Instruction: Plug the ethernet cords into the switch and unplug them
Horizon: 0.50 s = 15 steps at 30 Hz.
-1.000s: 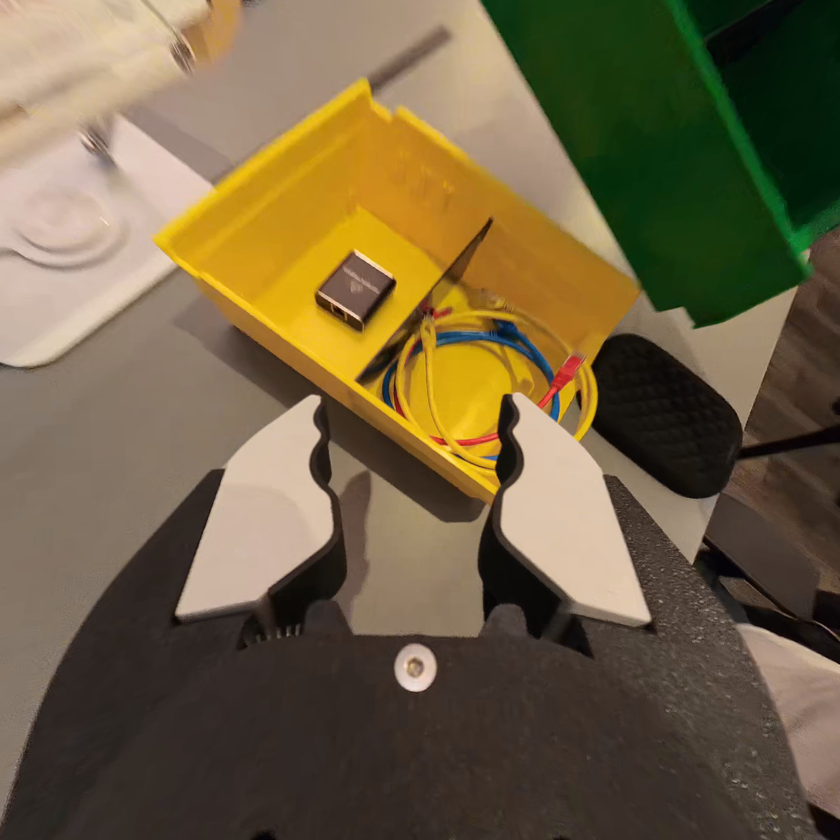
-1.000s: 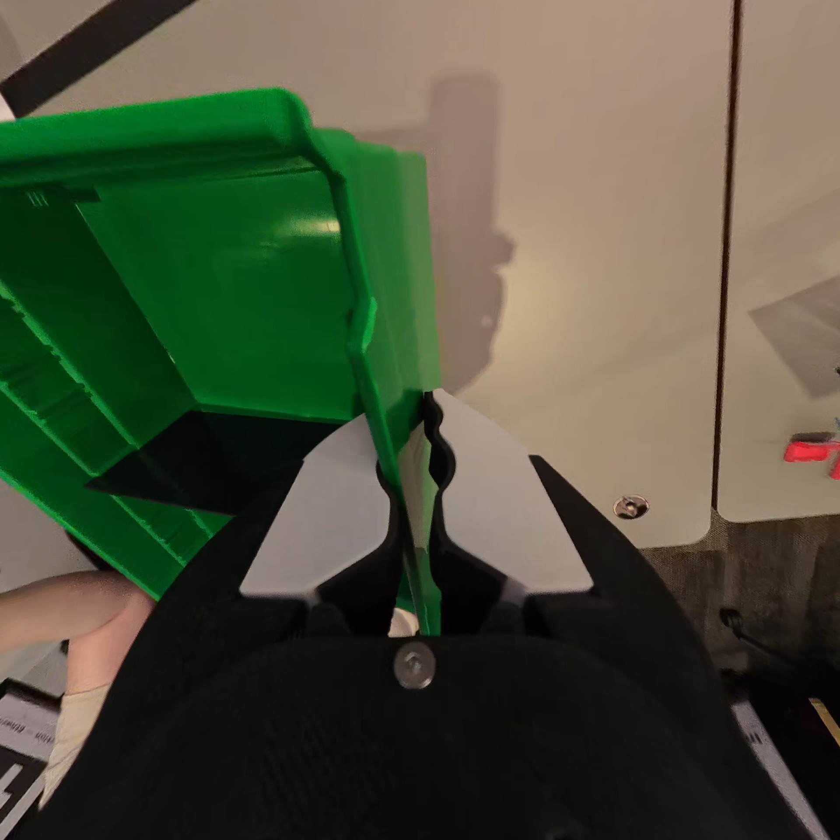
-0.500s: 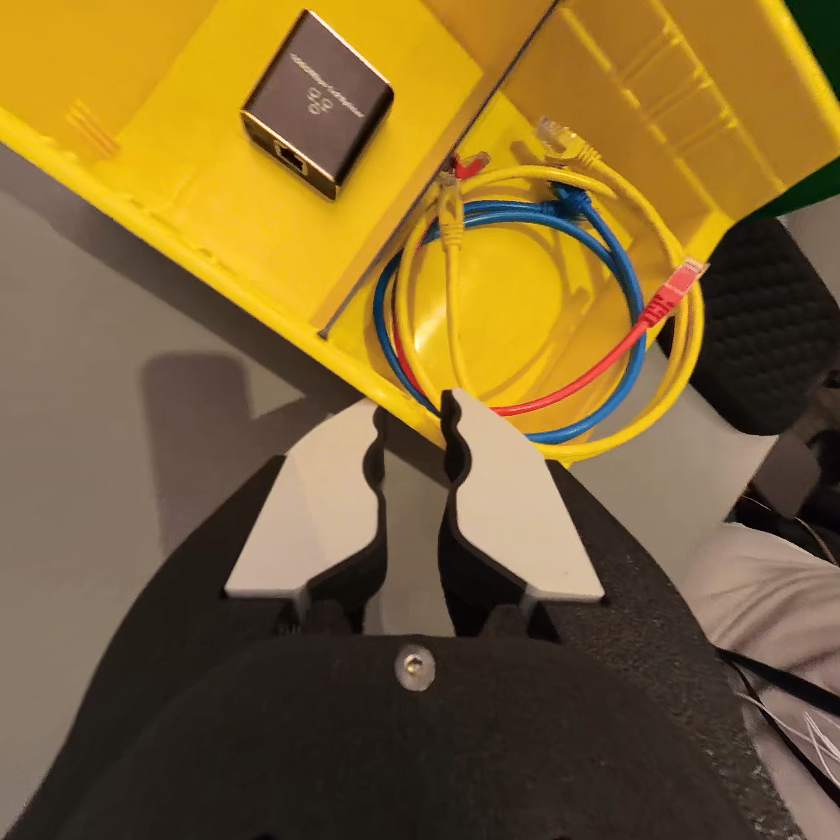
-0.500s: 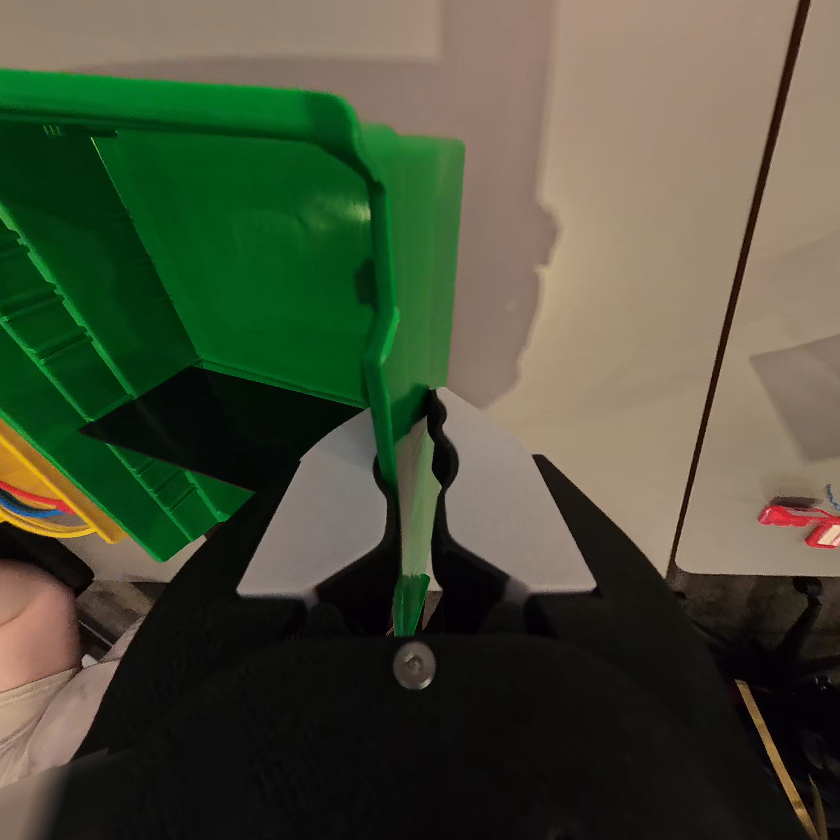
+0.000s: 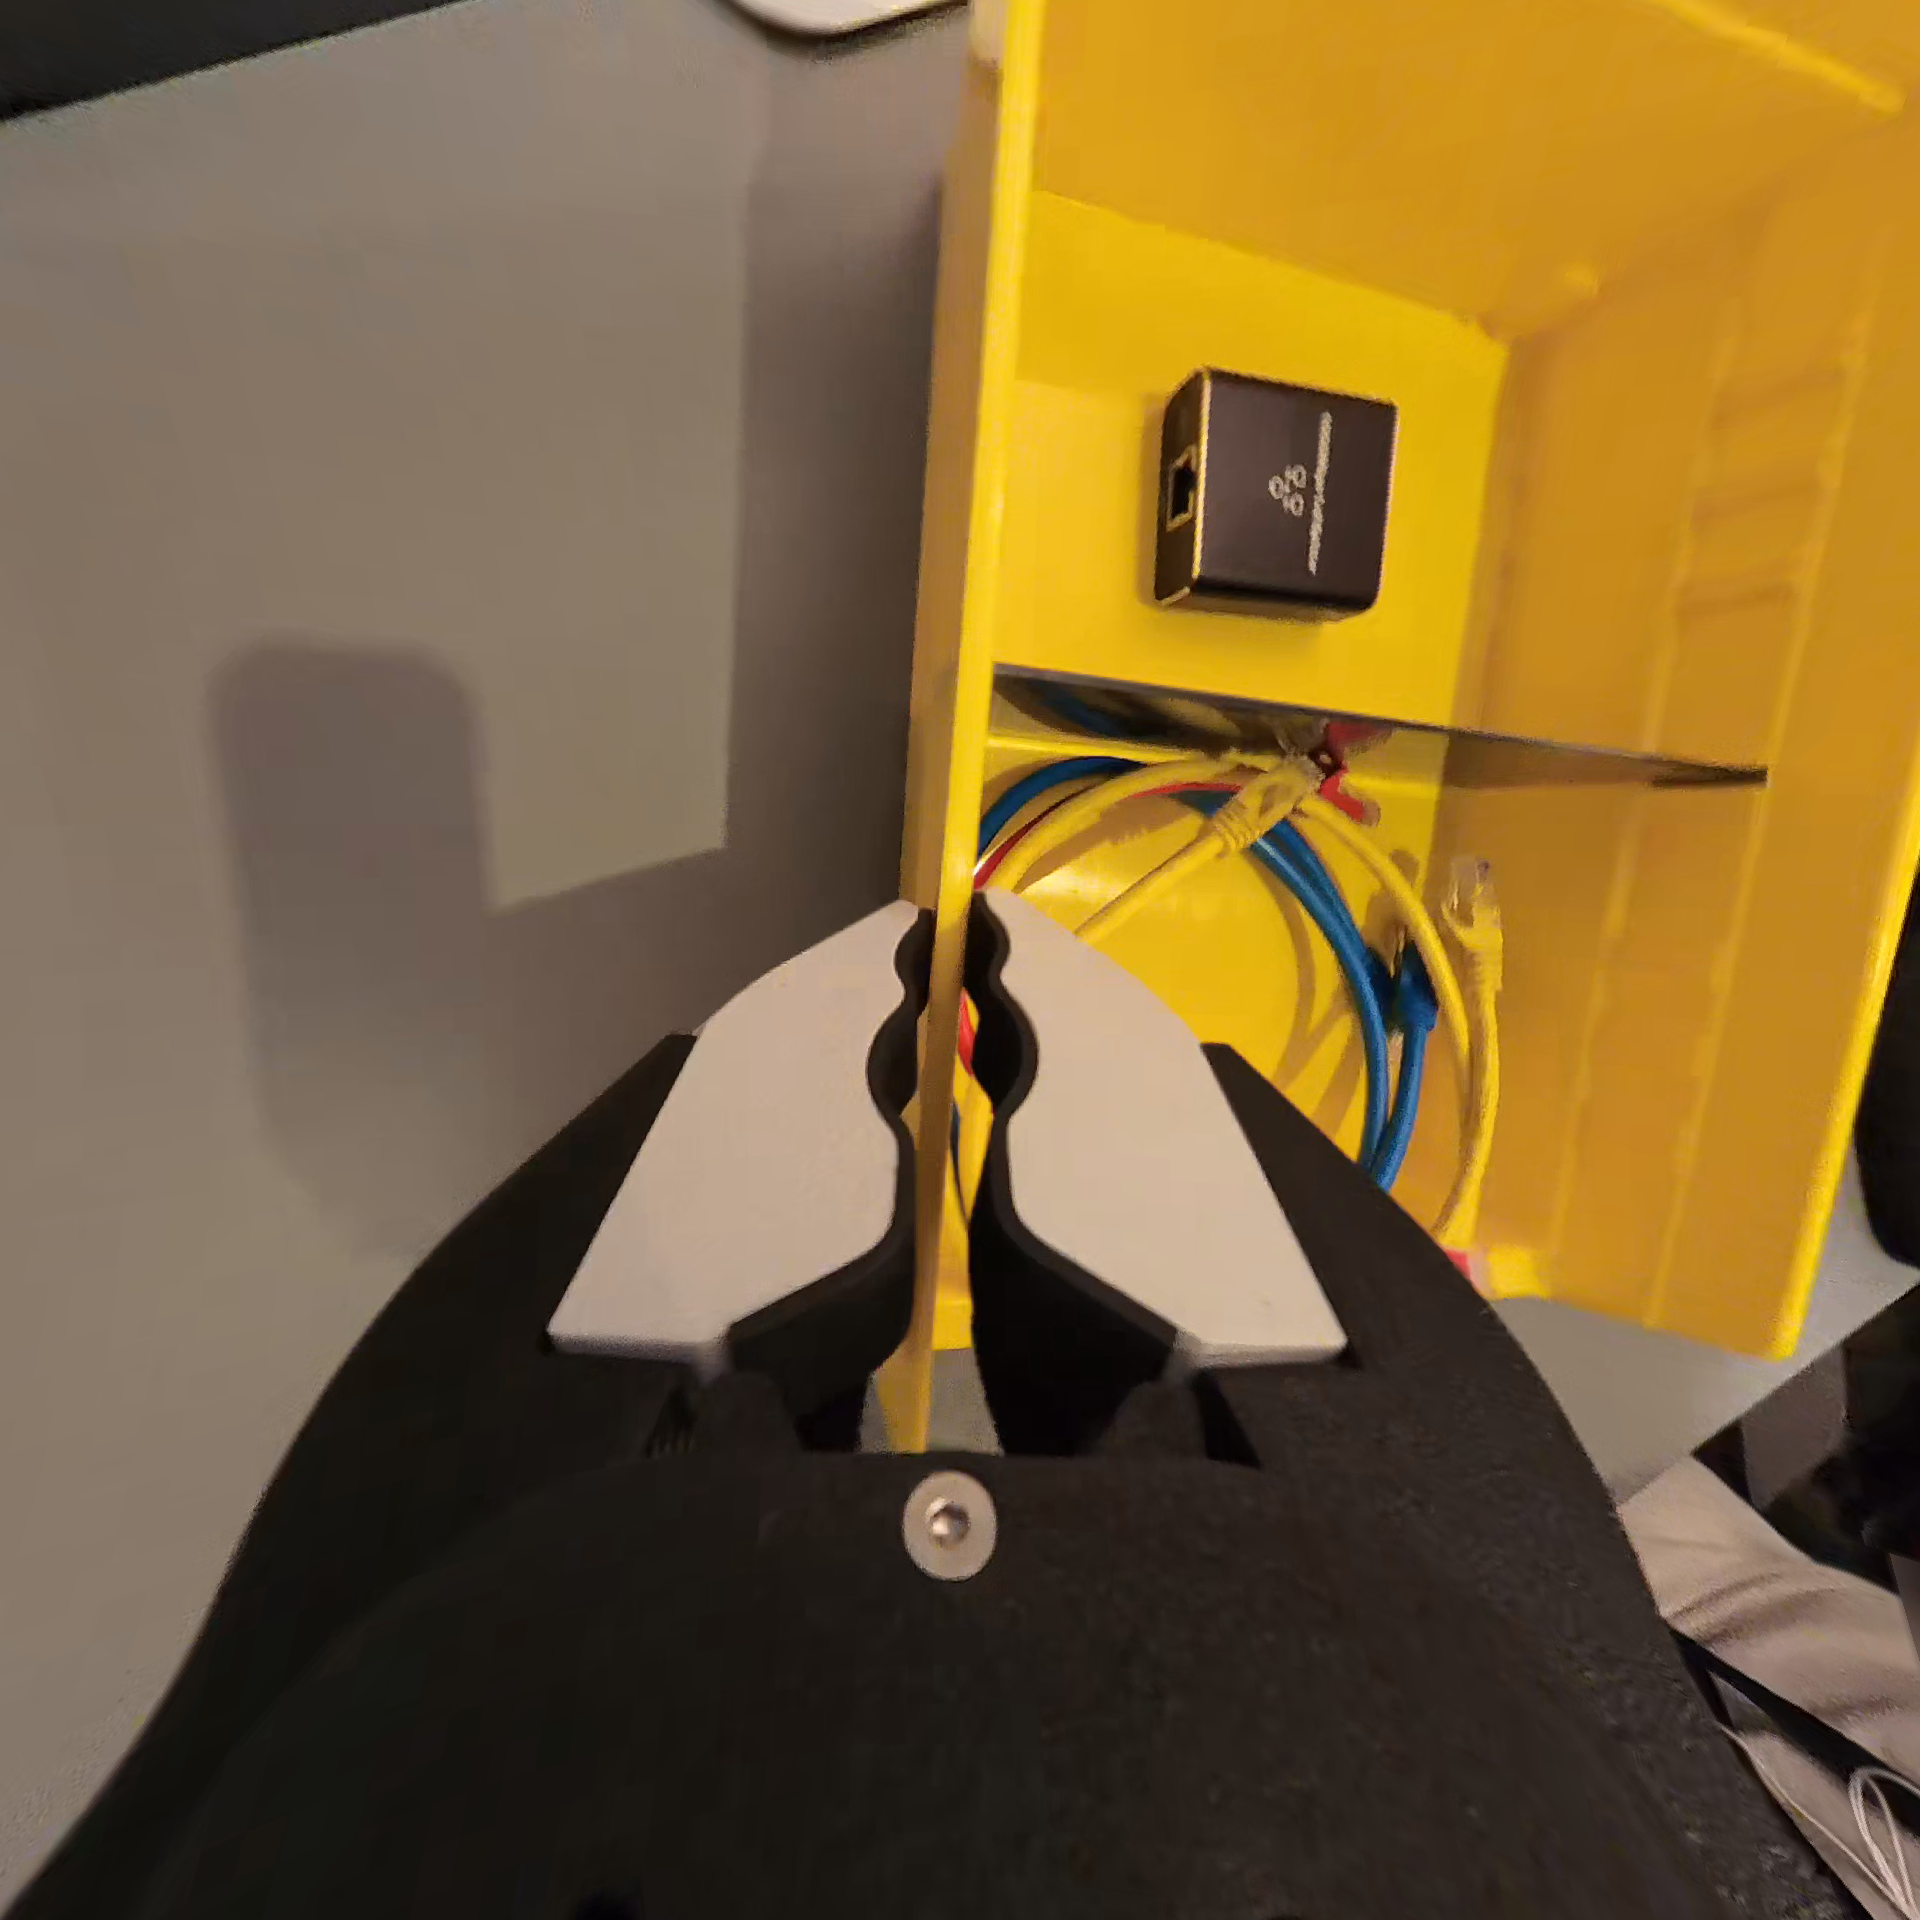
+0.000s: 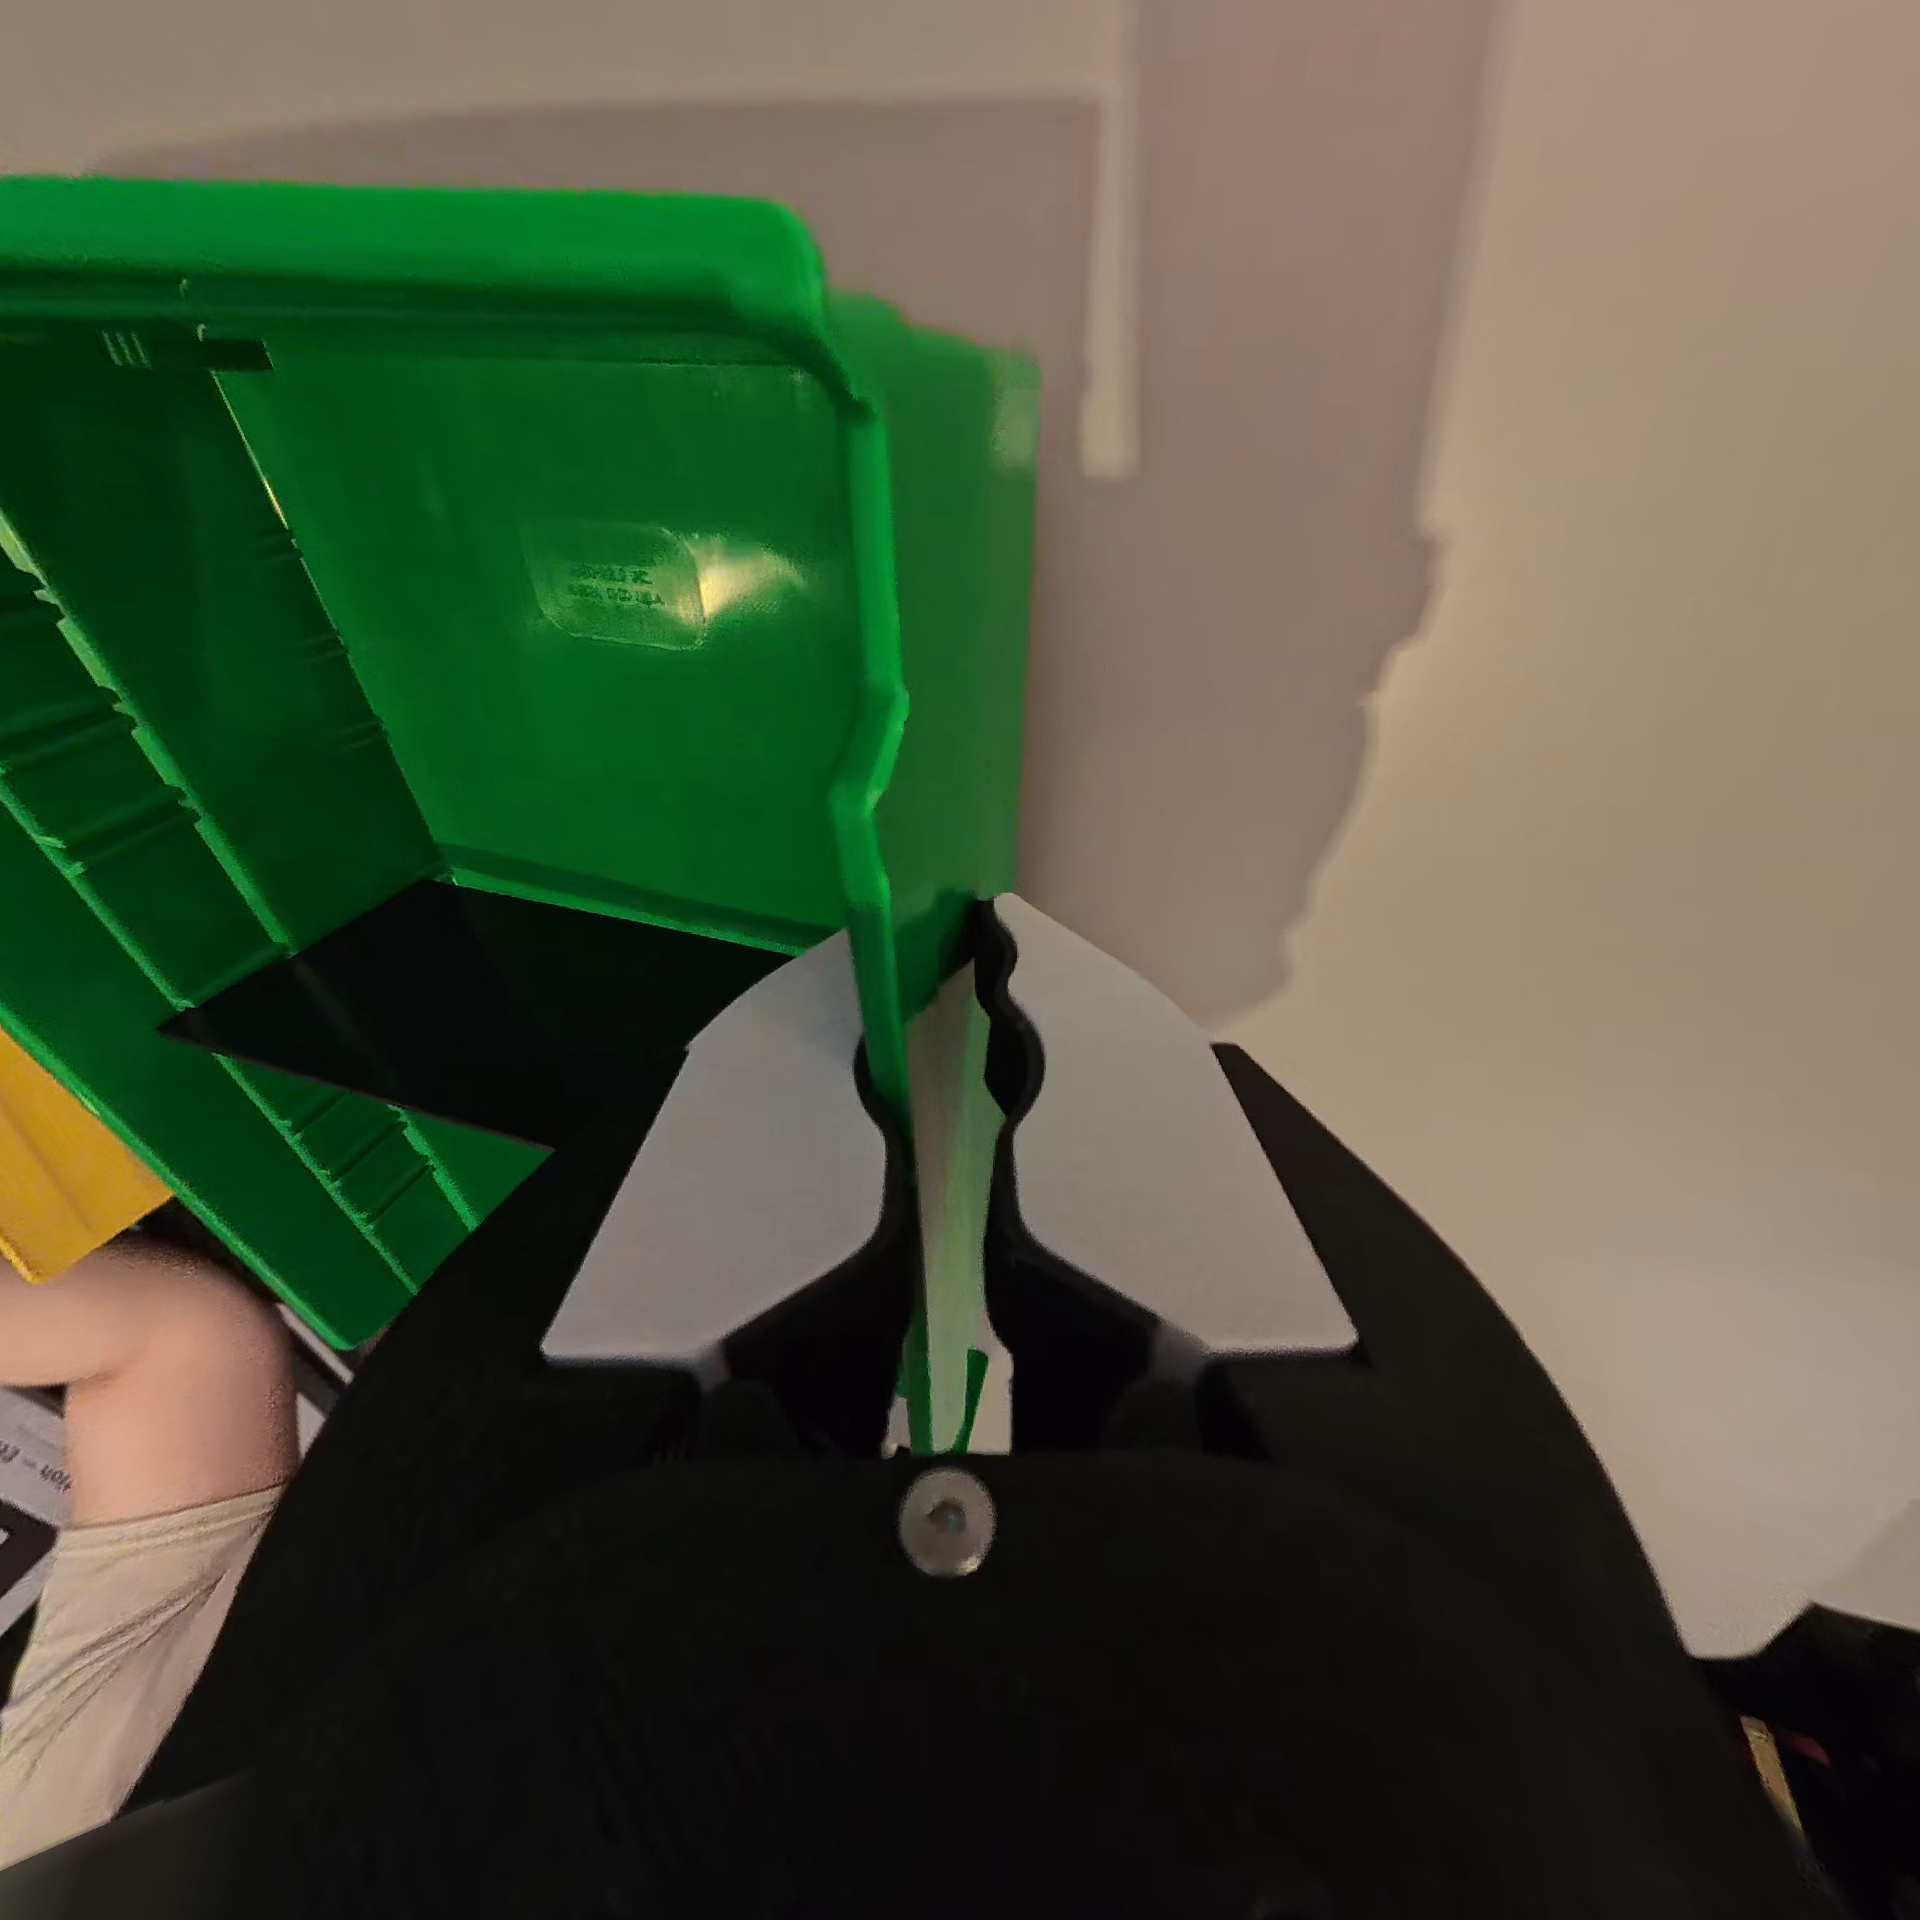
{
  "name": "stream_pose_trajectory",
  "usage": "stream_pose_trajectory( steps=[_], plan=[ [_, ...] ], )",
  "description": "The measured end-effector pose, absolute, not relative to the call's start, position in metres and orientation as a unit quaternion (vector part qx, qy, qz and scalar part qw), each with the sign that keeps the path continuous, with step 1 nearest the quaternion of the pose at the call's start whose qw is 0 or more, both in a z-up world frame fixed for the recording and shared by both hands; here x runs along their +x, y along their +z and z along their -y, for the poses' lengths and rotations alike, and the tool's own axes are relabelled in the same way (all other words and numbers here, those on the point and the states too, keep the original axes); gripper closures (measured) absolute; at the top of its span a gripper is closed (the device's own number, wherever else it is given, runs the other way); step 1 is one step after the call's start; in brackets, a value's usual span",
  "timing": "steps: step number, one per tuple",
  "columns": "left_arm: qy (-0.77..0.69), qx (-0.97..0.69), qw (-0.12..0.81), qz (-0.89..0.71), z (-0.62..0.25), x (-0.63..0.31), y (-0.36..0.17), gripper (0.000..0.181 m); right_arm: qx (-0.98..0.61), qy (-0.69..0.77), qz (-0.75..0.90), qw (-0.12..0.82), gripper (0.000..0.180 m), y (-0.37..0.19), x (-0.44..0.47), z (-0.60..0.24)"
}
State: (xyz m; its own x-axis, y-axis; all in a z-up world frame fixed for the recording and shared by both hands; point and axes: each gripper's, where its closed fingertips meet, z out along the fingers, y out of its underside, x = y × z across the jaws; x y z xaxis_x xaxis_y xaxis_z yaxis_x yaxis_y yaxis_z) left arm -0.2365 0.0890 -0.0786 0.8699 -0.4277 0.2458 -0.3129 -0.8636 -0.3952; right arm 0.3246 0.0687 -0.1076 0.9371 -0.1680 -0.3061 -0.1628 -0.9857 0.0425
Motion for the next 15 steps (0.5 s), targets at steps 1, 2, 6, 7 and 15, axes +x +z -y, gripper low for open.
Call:
stream_pose_trajectory(
  steps=[1,2,6,7,15],
  plan=[
    [-0.166,-0.953,0.175,-0.182,-0.088,-0.25,-0.078,0.176,0.984,-0.161,0.077,0.015,0.169,-0.113,0.316,-0.071],
    [-0.17,-0.955,0.174,-0.172,-0.085,-0.262,-0.078,0.176,0.983,-0.167,0.067,0.021,0.169,-0.117,0.307,-0.073],
    [-0.16,-0.963,0.181,-0.117,-0.081,-0.31,-0.078,0.175,0.984,-0.176,0.031,0.017,0.167,-0.122,0.281,-0.085],
    [-0.149,-0.966,0.187,-0.099,-0.082,-0.322,-0.077,0.175,0.985,-0.168,0.023,0.017,0.168,-0.122,0.277,-0.087],
    [-0.169,-0.971,0.169,-0.013,-0.065,-0.36,-0.08,0.172,0.976,-0.212,-0.001,-0.052,0.149,-0.112,0.255,-0.092]
  ],
)
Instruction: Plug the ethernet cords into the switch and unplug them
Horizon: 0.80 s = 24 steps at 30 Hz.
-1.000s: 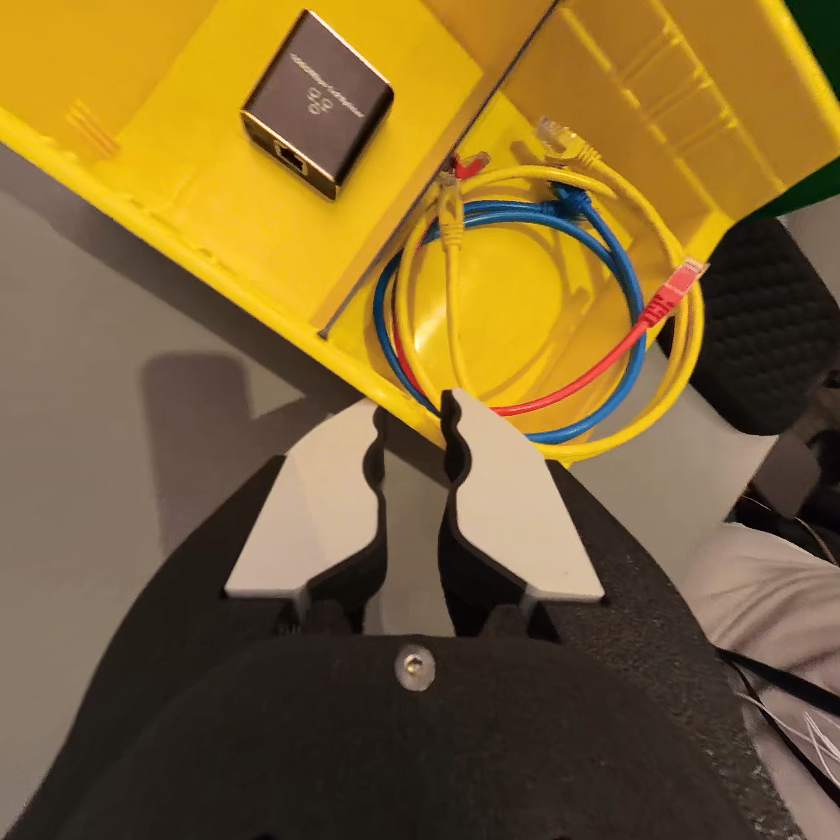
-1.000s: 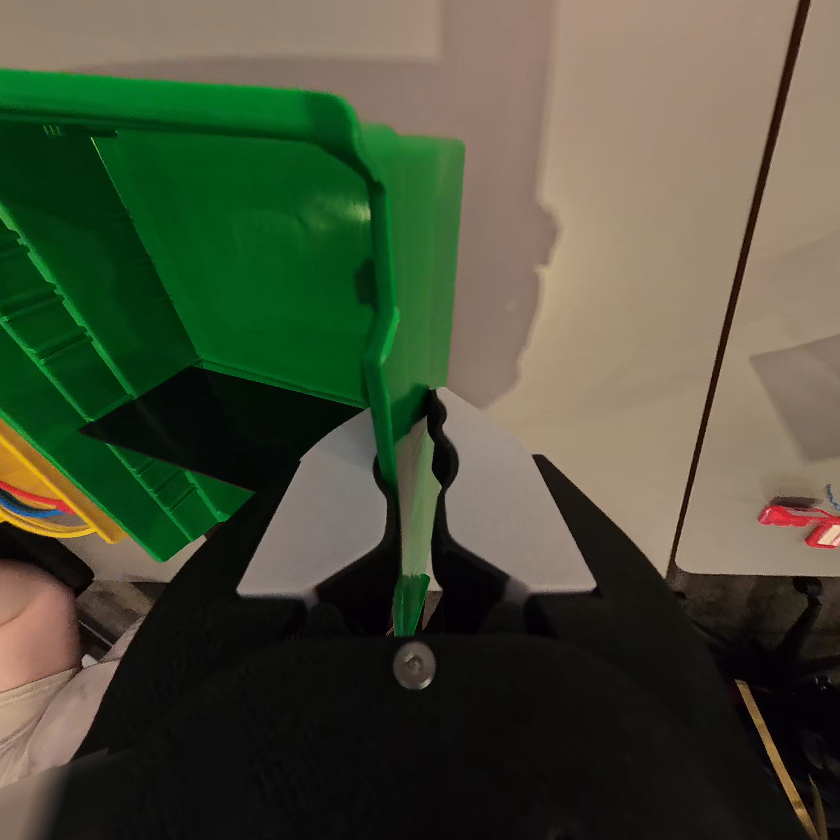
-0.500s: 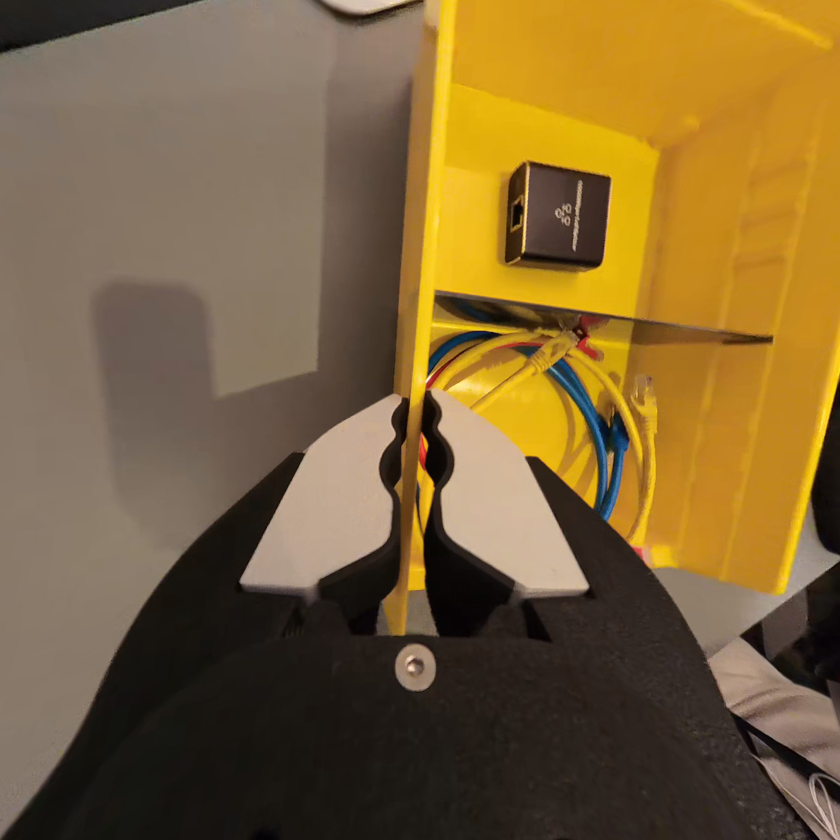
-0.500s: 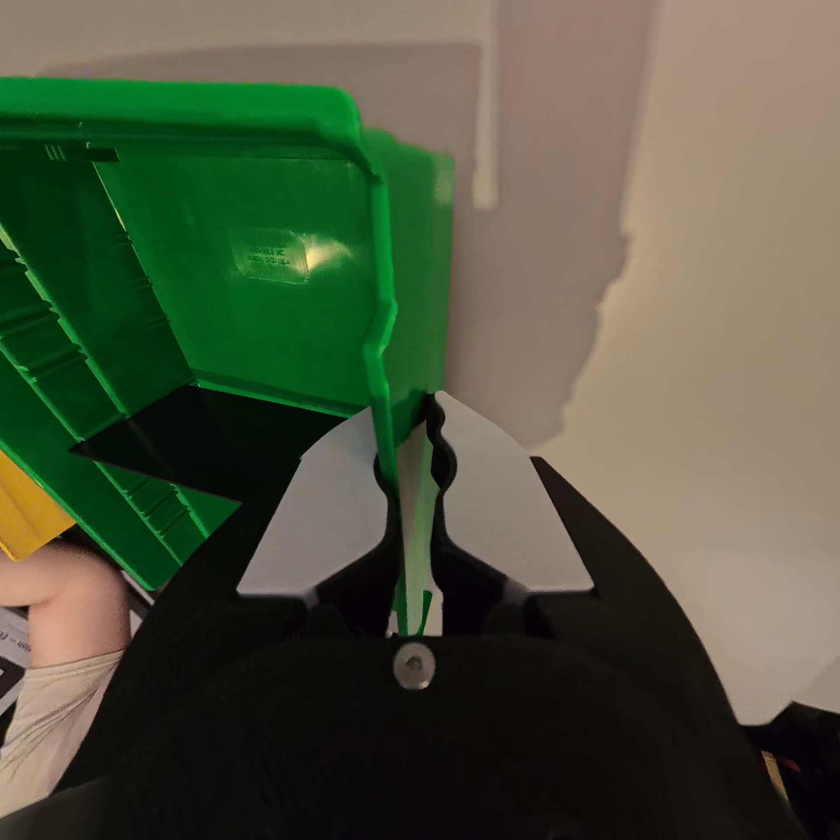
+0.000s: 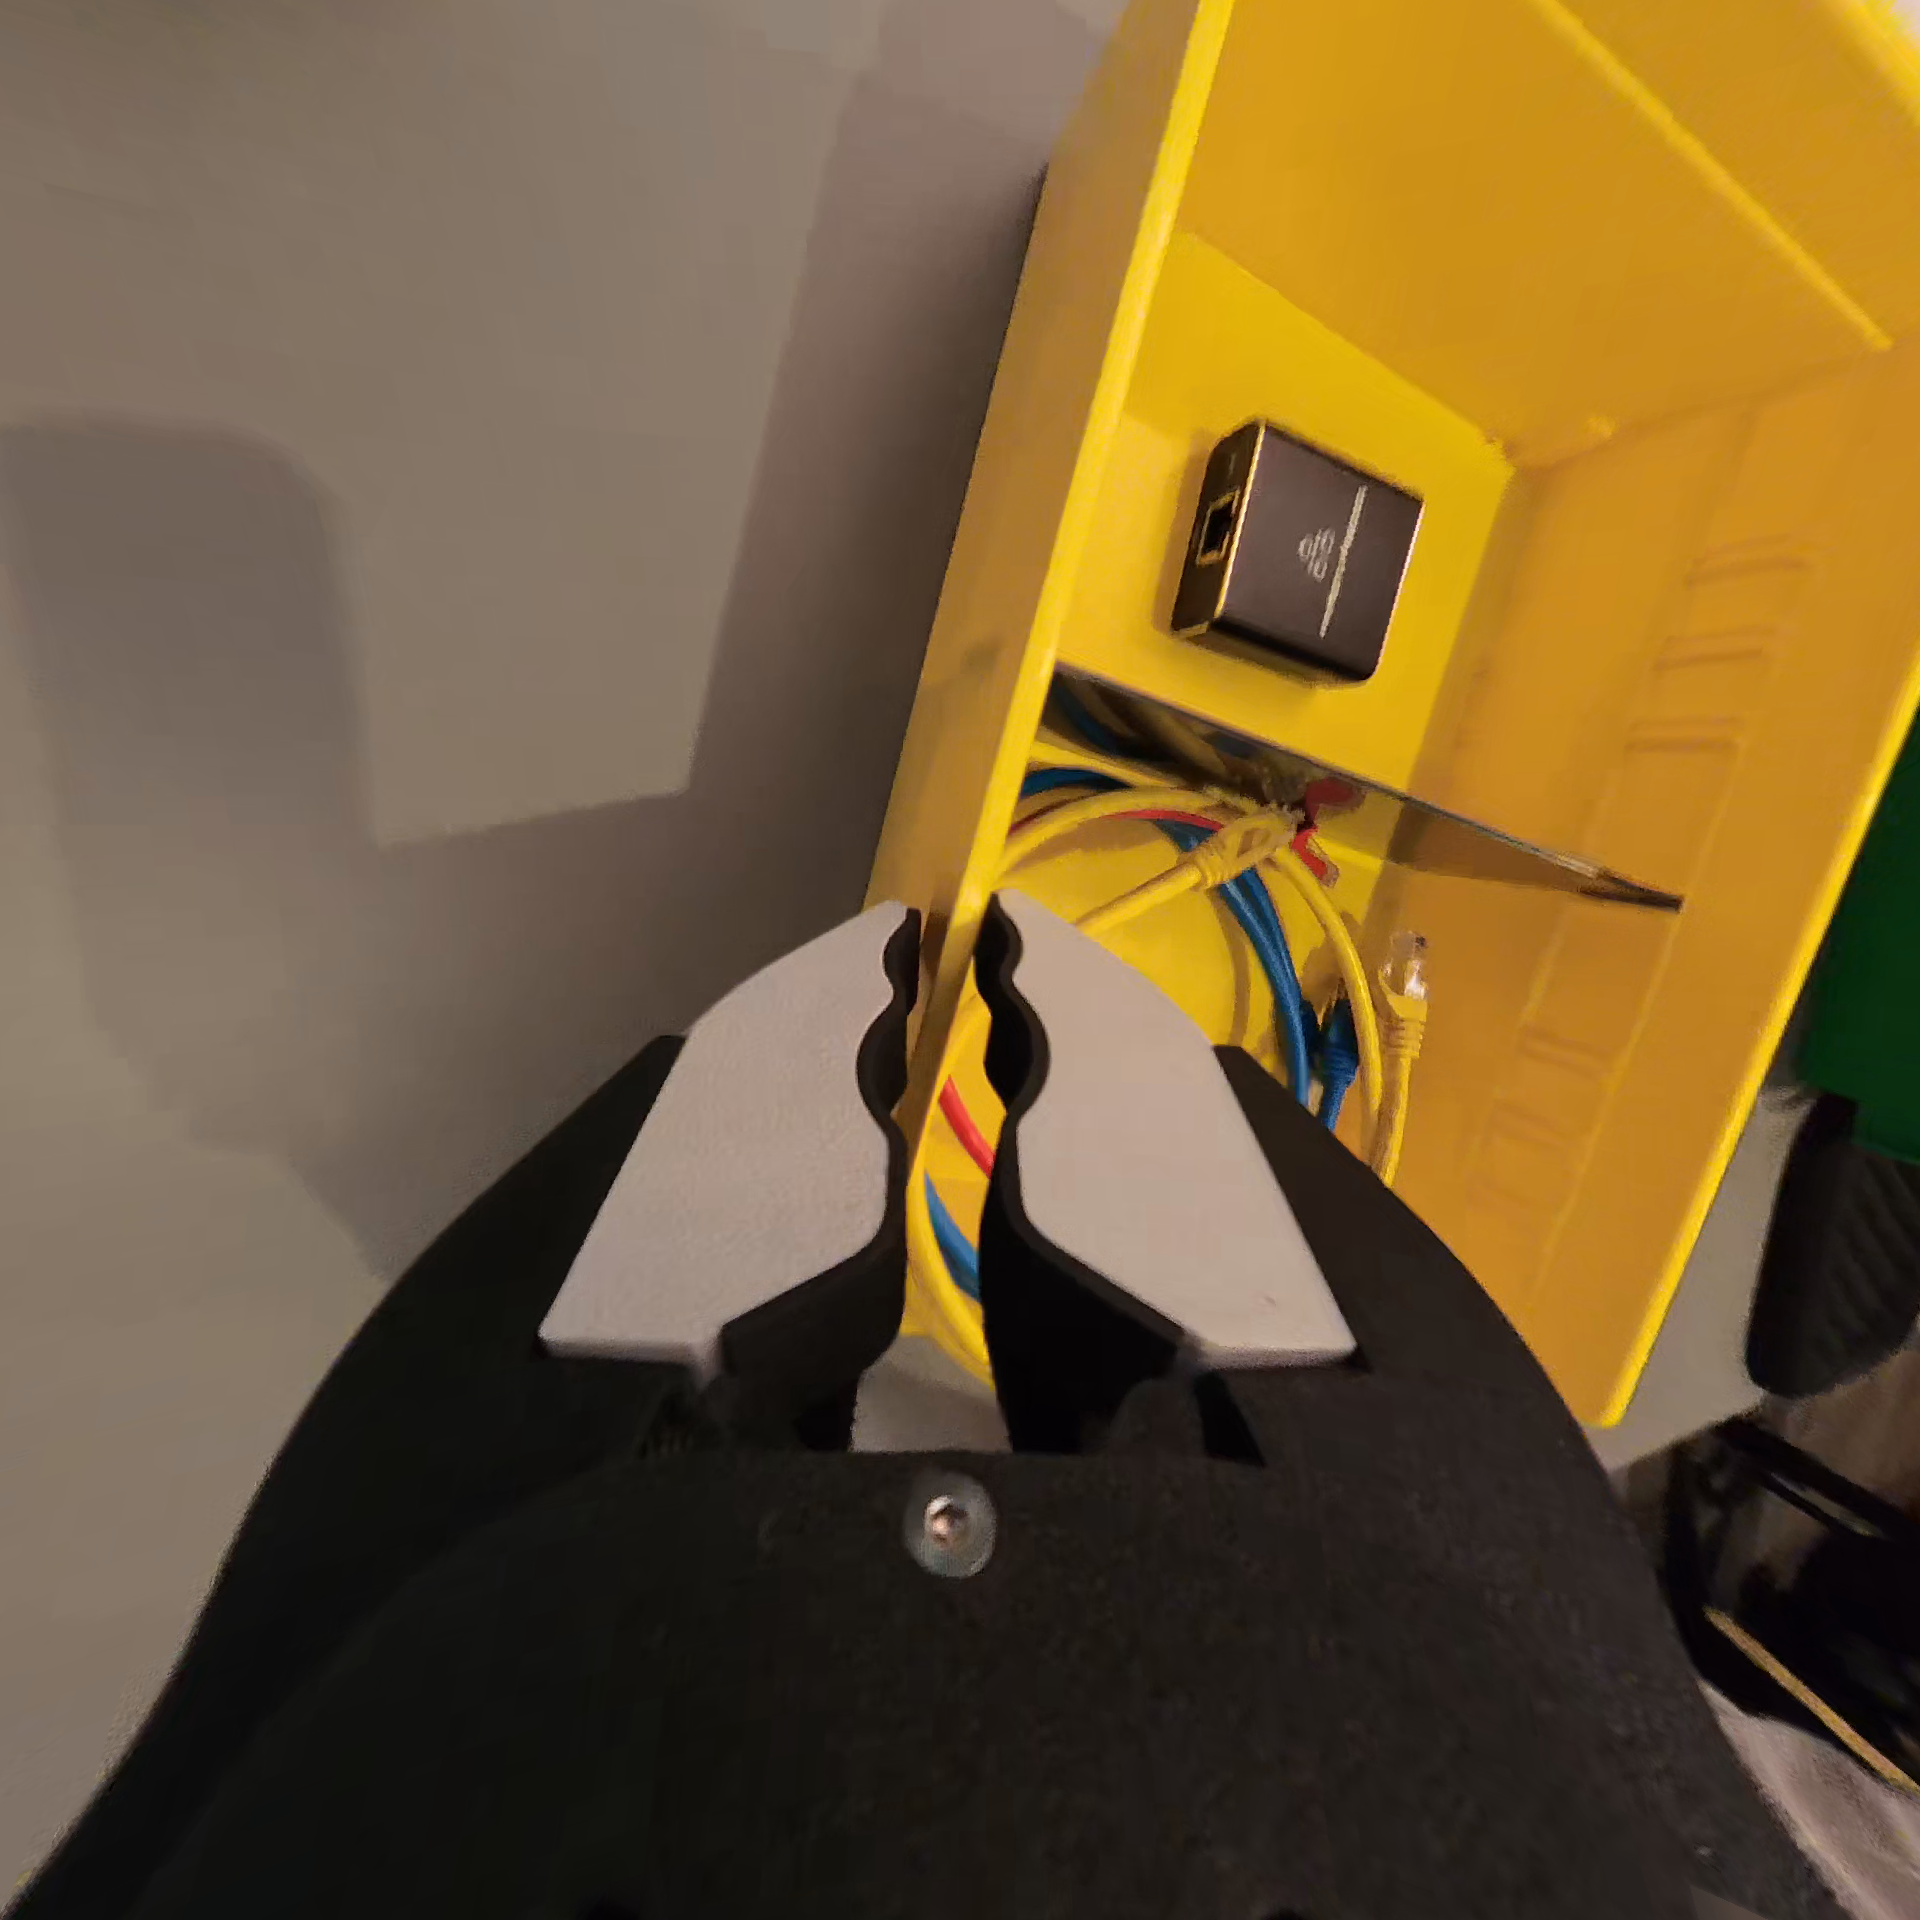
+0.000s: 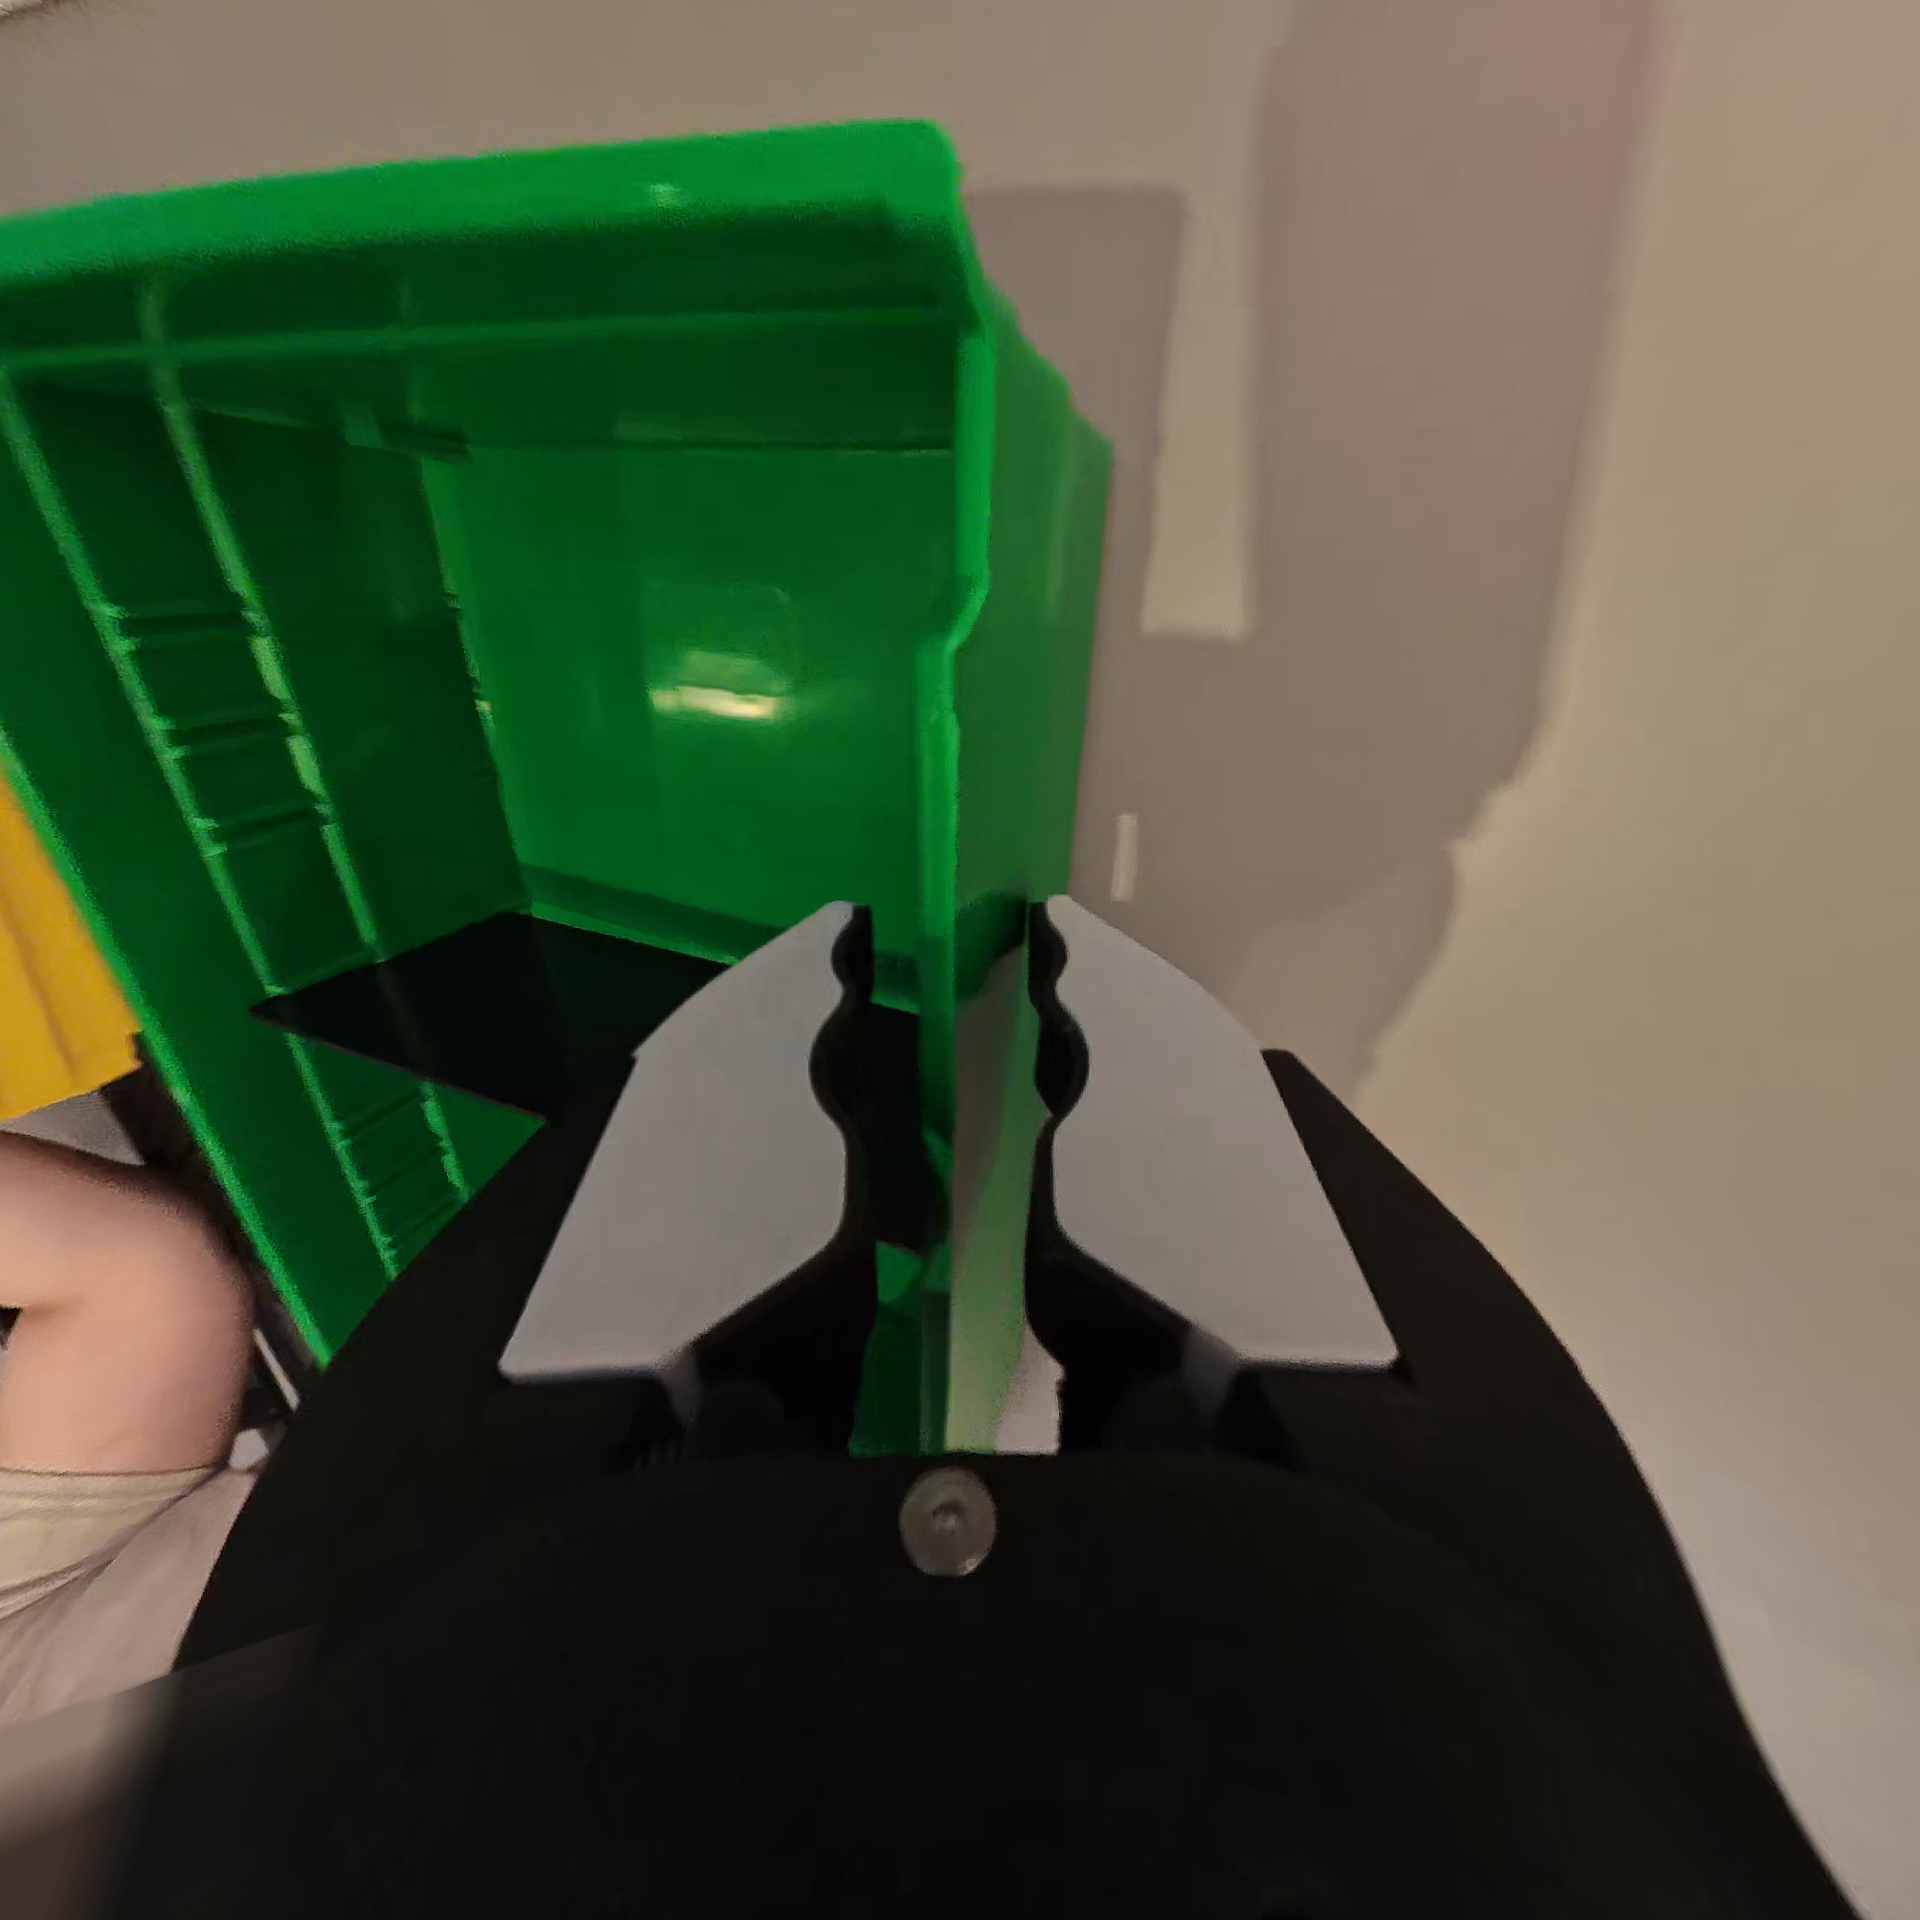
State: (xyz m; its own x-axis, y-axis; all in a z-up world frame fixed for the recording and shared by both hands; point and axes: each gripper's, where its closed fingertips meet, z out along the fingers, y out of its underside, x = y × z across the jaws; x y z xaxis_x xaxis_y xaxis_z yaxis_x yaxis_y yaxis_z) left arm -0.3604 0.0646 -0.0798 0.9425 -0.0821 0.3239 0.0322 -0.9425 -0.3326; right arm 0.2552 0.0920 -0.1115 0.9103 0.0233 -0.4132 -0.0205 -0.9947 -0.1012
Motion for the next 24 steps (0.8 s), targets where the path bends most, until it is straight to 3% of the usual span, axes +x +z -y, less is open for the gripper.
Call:
stream_pose_trajectory(
  steps=[6,15,24],
  plan=[
    [-0.165,-0.977,0.128,-0.034,-0.048,-0.361,-0.088,0.164,-0.944,0.247,-0.017,0.216,0.134,-0.07,0.258,-0.079],
    [-0.159,-0.981,0.103,-0.027,-0.044,-0.363,-0.098,0.17,-0.984,0.112,0.041,0.131,0.14,-0.091,0.279,-0.005],
    [-0.146,-0.976,0.154,0.045,-0.051,-0.393,-0.097,0.171,-0.981,0.142,0.036,0.129,0.144,-0.088,0.28,0.002]
  ],
)
